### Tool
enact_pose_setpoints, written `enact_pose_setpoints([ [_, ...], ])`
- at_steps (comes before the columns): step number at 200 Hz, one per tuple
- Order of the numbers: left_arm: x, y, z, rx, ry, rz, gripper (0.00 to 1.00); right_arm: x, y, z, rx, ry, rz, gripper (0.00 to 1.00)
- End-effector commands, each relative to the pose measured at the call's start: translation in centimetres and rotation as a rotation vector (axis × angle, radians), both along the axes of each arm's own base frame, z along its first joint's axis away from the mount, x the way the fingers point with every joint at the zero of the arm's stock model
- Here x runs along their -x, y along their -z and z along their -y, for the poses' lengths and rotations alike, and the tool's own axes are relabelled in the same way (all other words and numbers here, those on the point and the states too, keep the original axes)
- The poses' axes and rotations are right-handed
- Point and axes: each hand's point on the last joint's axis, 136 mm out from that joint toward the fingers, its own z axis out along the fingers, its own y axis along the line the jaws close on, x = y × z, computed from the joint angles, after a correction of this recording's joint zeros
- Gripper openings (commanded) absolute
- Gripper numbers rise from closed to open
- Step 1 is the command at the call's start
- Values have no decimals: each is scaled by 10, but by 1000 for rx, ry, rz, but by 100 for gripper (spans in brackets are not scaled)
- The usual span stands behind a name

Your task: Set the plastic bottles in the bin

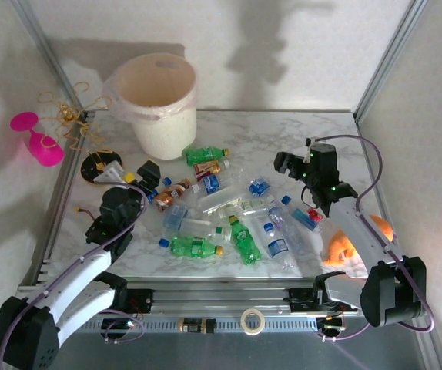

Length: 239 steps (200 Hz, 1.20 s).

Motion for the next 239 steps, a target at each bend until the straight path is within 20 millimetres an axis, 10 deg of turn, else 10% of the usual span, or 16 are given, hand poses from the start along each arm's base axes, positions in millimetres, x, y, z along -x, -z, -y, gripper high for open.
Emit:
enact_pose_setpoints([
  [1,2,12,36,54,124,-66,100,44,17,-13,0,-72,-225,99],
  [115,-23,35,164,-130,478,-151,99,93,75,57,409,179,-563,99],
  [239,-7,52,141,-142,422,-186,100,61,150,52,483,123,-663,96],
])
